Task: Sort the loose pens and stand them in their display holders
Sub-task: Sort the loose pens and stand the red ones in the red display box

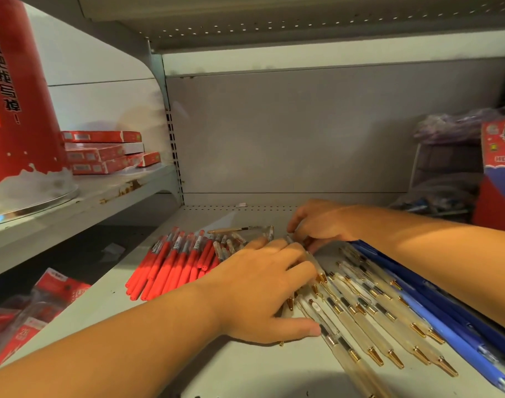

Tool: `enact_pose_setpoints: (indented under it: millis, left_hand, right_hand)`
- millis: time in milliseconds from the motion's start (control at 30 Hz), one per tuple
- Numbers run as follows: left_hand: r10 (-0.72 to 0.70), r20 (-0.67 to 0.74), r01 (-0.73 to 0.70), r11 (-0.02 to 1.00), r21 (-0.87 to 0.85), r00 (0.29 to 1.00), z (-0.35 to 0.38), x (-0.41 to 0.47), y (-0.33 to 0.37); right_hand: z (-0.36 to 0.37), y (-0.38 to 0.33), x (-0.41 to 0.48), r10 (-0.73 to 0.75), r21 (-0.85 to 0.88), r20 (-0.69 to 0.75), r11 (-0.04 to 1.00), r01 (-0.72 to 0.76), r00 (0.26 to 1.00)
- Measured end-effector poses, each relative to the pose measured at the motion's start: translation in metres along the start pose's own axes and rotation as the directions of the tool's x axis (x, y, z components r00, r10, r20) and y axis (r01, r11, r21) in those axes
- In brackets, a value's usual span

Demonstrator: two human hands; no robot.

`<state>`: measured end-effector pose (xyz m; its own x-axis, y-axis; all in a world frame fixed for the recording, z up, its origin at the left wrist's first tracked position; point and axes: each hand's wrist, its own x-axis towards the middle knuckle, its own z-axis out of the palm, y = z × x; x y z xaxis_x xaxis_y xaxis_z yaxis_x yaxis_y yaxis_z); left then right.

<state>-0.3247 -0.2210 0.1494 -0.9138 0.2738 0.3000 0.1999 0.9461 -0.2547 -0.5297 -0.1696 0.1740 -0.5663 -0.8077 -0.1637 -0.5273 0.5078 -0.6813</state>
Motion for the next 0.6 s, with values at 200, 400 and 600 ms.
enact_pose_setpoints:
  millis: [200,400,600]
  left_hand:
    - [0.058,0.099,-0.043,0.989,-0.143,0.993,0.003,-0.010,-0.009]
    - [0.074,0.133,-0.078,0.997,0.024,0.988,0.004,0.002,-0.007]
    - [0.057,0.154,-0.062,0.998,0.024,0.986,0.002,0.009,-0.004]
  right_hand:
    - [0.004,0.007,-0.002,-0.049,-0.034,-0.041,0.998,0.048,0.998]
    - [0.003,0.010,-0.008,-0.107,-0.044,0.119,0.993,0.112,0.987]
    - [0.002,0.010,-0.008,-0.059,0.022,0.126,0.998,0.057,0.990]
